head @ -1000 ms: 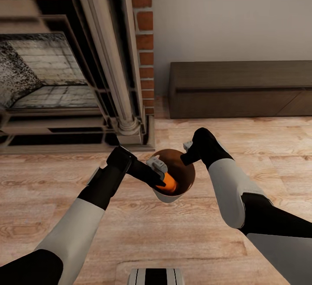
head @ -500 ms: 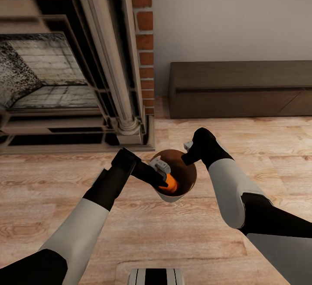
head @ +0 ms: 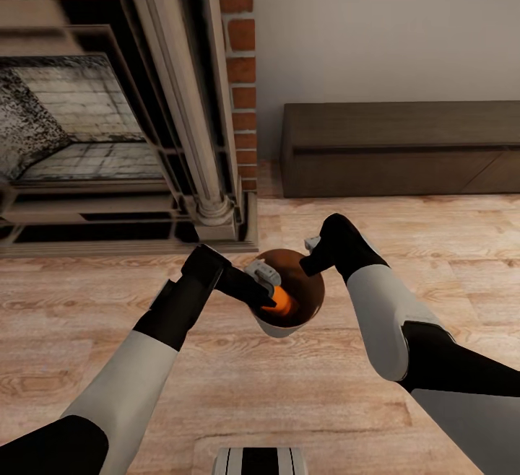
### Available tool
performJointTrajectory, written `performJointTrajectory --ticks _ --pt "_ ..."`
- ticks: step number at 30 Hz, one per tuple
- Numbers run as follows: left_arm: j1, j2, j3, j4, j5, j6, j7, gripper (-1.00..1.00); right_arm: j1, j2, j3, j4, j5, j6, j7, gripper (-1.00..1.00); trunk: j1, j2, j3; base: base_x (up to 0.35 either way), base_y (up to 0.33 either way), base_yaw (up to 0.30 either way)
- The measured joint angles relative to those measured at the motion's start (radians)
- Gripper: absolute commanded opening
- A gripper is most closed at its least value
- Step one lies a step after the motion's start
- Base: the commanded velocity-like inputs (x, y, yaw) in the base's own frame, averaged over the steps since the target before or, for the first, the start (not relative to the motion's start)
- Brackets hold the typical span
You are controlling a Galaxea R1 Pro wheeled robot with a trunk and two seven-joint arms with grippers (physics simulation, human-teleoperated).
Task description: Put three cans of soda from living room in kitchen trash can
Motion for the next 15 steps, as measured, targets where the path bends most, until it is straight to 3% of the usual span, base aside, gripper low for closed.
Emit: performJointTrajectory --ticks 15 --pt "0.000 -0.004 0.000 0.018 -0.004 0.000 0.001 -1.00 0.000 0.000 0.007 0.026 -0.014 -0.002 0.006 -1.00 0.000 0.000 0.000 0.000 0.000 0.000"
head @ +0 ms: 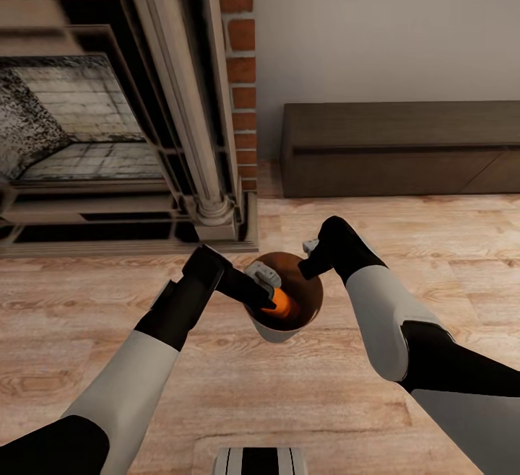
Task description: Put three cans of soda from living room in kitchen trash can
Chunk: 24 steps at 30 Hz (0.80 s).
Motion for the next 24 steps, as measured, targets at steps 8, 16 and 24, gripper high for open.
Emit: performJointTrajectory --ticks 8,16,24 --pt "-0.001 -0.001 0.000 0.002 -0.005 0.000 0.002 -1.00 0.000 0.000 0.000 0.002 -0.009 0.001 -0.001 -1.00 0.000 0.000 0.000 0.000 0.000 0.000" --pt "-0.001 0.000 0.000 -0.004 -0.013 0.000 0.003 1.00 0.000 0.000 0.000 0.003 -0.015 0.000 0.002 -1.00 0.000 0.000 0.000 0.000 0.000 0.000" --pt "0.000 0.003 0.000 -0.011 -0.012 0.000 0.000 1.00 0.000 0.000 0.001 0.003 -0.018 0.000 0.003 -1.00 0.000 0.000 0.000 0.000 0.000 0.000"
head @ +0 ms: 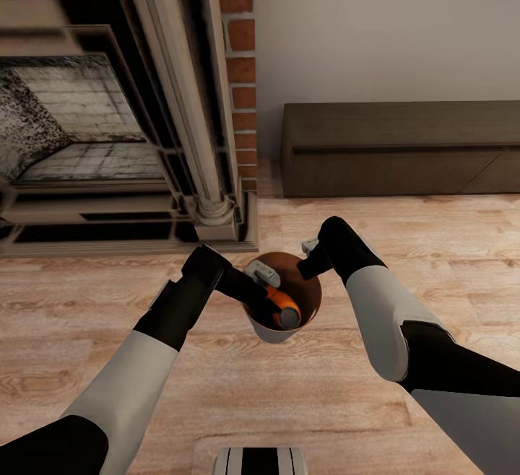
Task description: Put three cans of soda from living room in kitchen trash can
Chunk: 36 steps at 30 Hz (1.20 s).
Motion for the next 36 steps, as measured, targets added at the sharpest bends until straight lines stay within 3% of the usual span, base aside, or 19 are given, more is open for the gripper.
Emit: performJointTrajectory --ticks 2,5,7,11,13,16,18,20,22,26,29,31,32,34,36 --pt "0.000 0.003 0.001 -0.015 -0.011 0.000 -0.001 1.00 0.000 0.000 -0.001 0.000 -0.008 0.004 0.006 -1.00 0.000 0.000 0.000 0.000 0.000 0.000" --pt "0.001 0.010 0.008 -0.148 -0.022 0.000 -0.014 1.00 -0.001 0.000 -0.003 0.000 -0.058 0.026 0.011 -1.00 0.000 0.000 0.000 0.000 0.000 0.000" --pt "0.003 0.013 0.010 -0.232 -0.022 0.000 -0.047 1.00 -0.001 0.000 -0.002 0.000 -0.051 0.023 0.011 -1.00 0.000 0.000 0.000 0.000 0.000 0.000" --pt "0.026 0.035 0.023 -0.393 -0.025 0.000 -0.200 1.00 -0.001 0.000 -0.001 0.000 -0.025 0.013 0.008 -1.00 0.000 0.000 0.000 0.000 0.000 0.000" --pt "0.034 0.079 0.089 -0.435 -0.026 -0.001 -0.287 1.00 -0.001 0.000 -0.003 -0.001 -0.035 0.018 0.008 -1.00 0.000 0.000 0.000 0.000 0.000 0.000" --pt "0.037 0.122 0.183 -0.453 -0.026 0.000 -0.364 1.00 0.000 0.000 -0.005 -0.002 -0.034 0.018 0.008 -1.00 0.000 0.000 0.000 0.000 0.000 0.000" --pt "0.038 0.164 0.248 -0.457 -0.027 0.000 -0.413 1.00 0.001 0.000 -0.007 -0.002 -0.028 0.015 0.008 -1.00 0.000 0.000 0.000 0.000 0.000 0.000" --pt "0.038 0.217 0.299 -0.459 -0.027 0.000 -0.441 1.00 0.001 0.000 -0.010 -0.003 -0.029 0.016 0.008 -1.00 0.000 0.000 0.000 0.000 0.000 0.000" --pt "0.044 0.289 0.342 -0.459 -0.027 0.000 -0.459 1.00 0.002 0.000 -0.013 -0.005 -0.032 0.018 0.008 -1.00 0.000 0.000 0.000 0.000 0.000 0.000" --pt "0.088 0.352 0.386 -0.458 -0.031 -0.044 -0.458 1.00 0.002 -0.024 -0.019 -0.007 -0.045 0.024 0.011 -1.00 0.000 0.000 0.000 0.000 0.000 0.000" --pt "0.144 0.374 0.482 -0.455 -0.037 -0.115 -0.436 1.00 0.003 -0.061 -0.018 -0.007 -0.021 0.011 0.010 -1.00 0.000 0.000 0.000 0.000 0.000 0.000" --pt "0.186 0.375 0.547 -0.454 -0.039 -0.154 -0.378 1.00 0.003 -0.097 -0.021 -0.008 -0.033 0.018 0.014 -1.00 0.000 0.000 0.000 0.000 0.000 0.000" --pt "0.201 0.375 0.557 -0.454 -0.039 -0.161 -0.356 1.00 0.003 -0.110 -0.020 -0.008 -0.031 0.015 0.014 -1.00 0.000 0.000 0.000 0.000 0.000 0.000" --pt "0.254 0.373 0.582 -0.453 -0.035 -0.179 -0.241 1.00 0.003 -0.166 -0.025 -0.007 -0.059 0.027 0.032 -1.00 0.000 0.000 0.000 0.000 0.000 0.000" --pt "0.281 0.371 0.592 -0.453 -0.031 -0.185 -0.170 1.00 0.004 -0.211 -0.023 -0.005 -0.033 0.019 0.057 -1.00 0.000 0.000 0.000 0.000 0.000 0.000"
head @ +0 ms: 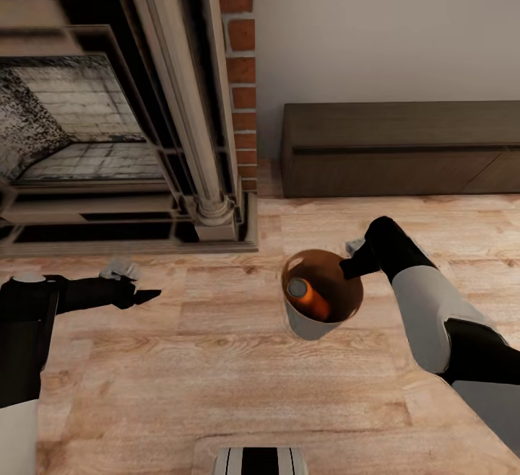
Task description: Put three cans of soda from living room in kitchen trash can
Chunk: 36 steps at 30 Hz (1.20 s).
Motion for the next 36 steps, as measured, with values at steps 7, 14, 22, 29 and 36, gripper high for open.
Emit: performJointTrajectory --ticks 7,14,22,29,36 --pt "0.078 -0.039 0.014 -0.003 0.006 -0.009 0.078 1.00 0.001 -0.126 0.003 0.003 -0.008 -0.002 0.084 -1.00 0.008 -0.014 -0.006 0.000 0.000 0.000" --pt "0.108 -0.151 0.122 -0.003 0.006 -0.110 0.100 1.00 0.003 -0.163 0.001 0.002 -0.024 0.006 0.131 -1.00 0.034 -0.063 -0.028 0.000 0.000 0.000" --pt "0.134 -0.239 0.182 -0.001 0.006 -0.209 0.225 1.00 0.004 -0.169 0.003 0.001 -0.012 0.000 0.140 -1.00 0.065 -0.119 -0.053 0.000 0.000 0.000" --pt "0.138 -0.256 0.247 0.047 0.005 -0.301 0.270 1.00 0.003 -0.174 0.004 -0.008 -0.001 -0.001 0.139 -1.00 0.092 -0.168 -0.075 0.000 0.000 0.000" --pt "0.139 -0.259 0.265 0.007 0.015 -0.308 0.278 1.00 0.003 -0.219 0.006 -0.010 0.007 -0.007 0.139 -1.00 0.100 -0.182 -0.081 0.000 0.000 0.000"
